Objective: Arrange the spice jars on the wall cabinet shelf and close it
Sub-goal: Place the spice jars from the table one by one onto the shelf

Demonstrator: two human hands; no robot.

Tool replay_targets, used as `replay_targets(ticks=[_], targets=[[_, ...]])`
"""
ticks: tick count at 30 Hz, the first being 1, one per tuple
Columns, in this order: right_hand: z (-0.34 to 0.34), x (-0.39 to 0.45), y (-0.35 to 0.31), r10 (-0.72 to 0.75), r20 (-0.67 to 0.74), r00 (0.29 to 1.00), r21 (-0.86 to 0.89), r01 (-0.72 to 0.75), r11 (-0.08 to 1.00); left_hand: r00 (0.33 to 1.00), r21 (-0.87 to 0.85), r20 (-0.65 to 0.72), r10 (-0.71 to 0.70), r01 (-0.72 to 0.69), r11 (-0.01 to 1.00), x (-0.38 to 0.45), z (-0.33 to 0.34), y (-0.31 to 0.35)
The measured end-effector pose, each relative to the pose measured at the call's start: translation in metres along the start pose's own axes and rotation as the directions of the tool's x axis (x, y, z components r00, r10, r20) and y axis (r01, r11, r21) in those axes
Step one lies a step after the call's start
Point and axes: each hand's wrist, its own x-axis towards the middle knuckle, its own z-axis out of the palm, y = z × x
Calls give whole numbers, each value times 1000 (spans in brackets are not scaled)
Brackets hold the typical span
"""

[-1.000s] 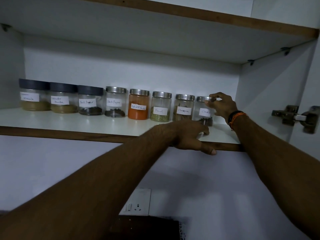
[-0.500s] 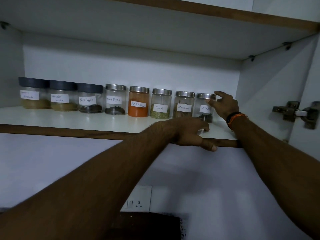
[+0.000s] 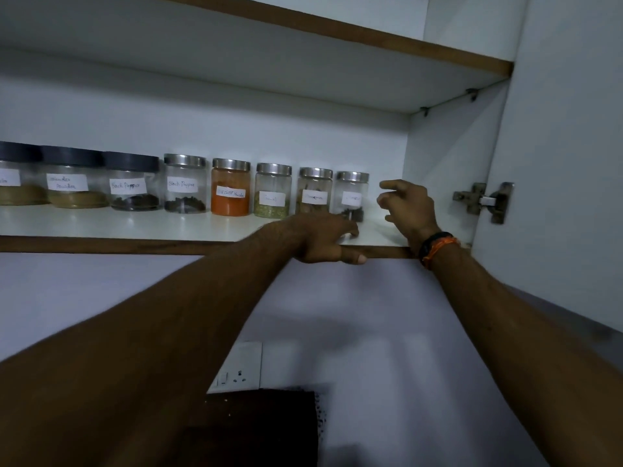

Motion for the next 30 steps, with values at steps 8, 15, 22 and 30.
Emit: replay_targets(ticks=[8,15,22,30], targets=[[-16,-92,-1,-133,-178,975,-109,115,987,998,175,-51,-20,29,984,-14,8,10],[-20,-166,24,-79,-319,945,-113,45,993,887,147,-461,2,74,986,-47,66,71],[-26,-275,103,221,-254,941,-128,-259,957,886,-201,-448,114,-224,954,-112,201,145],[-27,-419,185,510,-177,842,-279,-539,794,991,-461,106,84,-26,887,-161,317,201]])
